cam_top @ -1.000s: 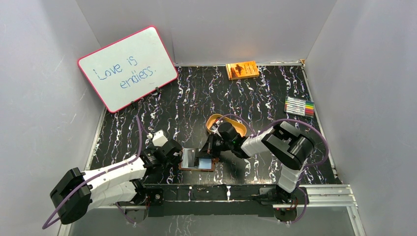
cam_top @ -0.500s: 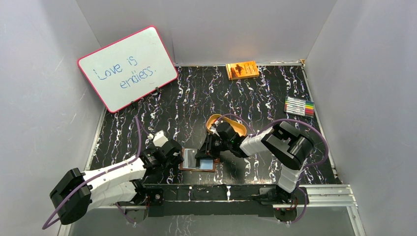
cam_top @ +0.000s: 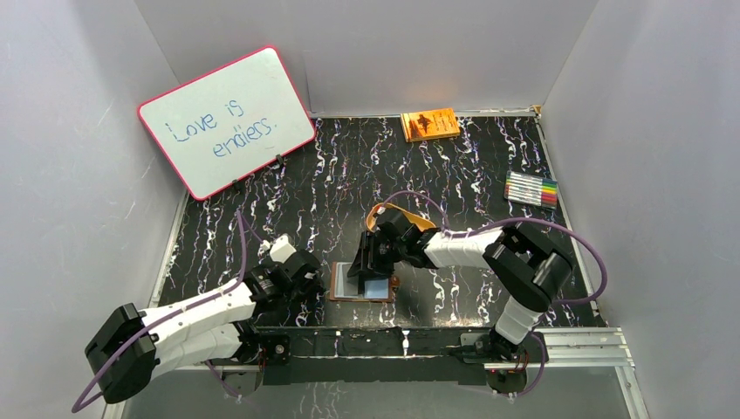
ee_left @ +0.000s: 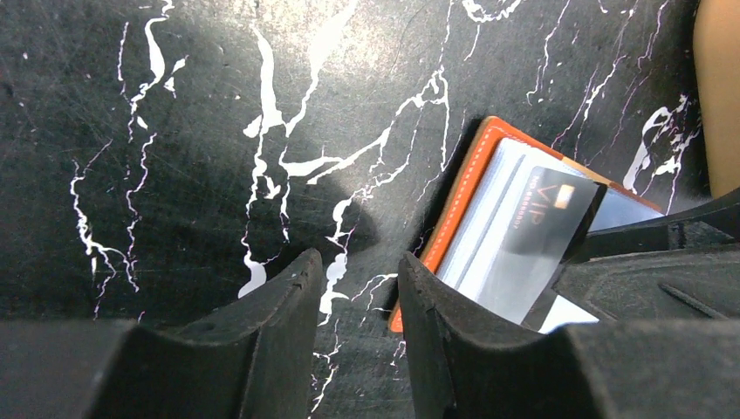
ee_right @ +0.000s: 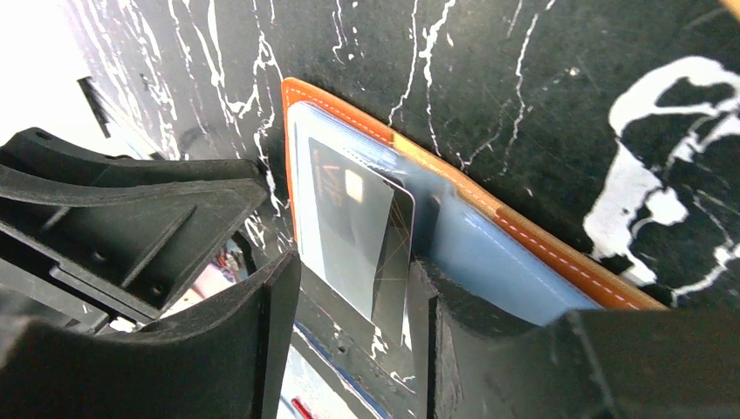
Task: Put the credit cards into the card holder
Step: Insert the credit card into the card holder.
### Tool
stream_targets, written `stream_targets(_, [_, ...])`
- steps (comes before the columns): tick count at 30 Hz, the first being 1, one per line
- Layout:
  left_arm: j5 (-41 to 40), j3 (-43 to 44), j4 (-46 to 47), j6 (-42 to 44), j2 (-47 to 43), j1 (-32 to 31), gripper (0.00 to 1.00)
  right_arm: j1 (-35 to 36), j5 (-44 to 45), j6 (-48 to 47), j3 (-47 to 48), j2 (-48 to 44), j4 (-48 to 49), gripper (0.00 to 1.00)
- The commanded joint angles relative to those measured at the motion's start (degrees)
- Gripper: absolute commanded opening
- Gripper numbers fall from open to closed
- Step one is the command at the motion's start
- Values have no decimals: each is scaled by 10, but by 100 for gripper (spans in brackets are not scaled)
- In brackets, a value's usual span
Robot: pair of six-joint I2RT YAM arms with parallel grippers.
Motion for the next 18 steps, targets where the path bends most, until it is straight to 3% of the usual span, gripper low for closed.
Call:
stream_targets(1, [1, -13, -55, -1, -8, -3, 37, 1, 36, -45, 30, -24, -87, 57])
stream_targets(11, [40, -16, 0, 17, 34, -2, 37, 1, 24, -51, 59, -3, -98, 55])
stream_targets(18, [80, -24, 58, 37, 51, -2, 30, 1, 30, -24, 84, 12, -96, 55])
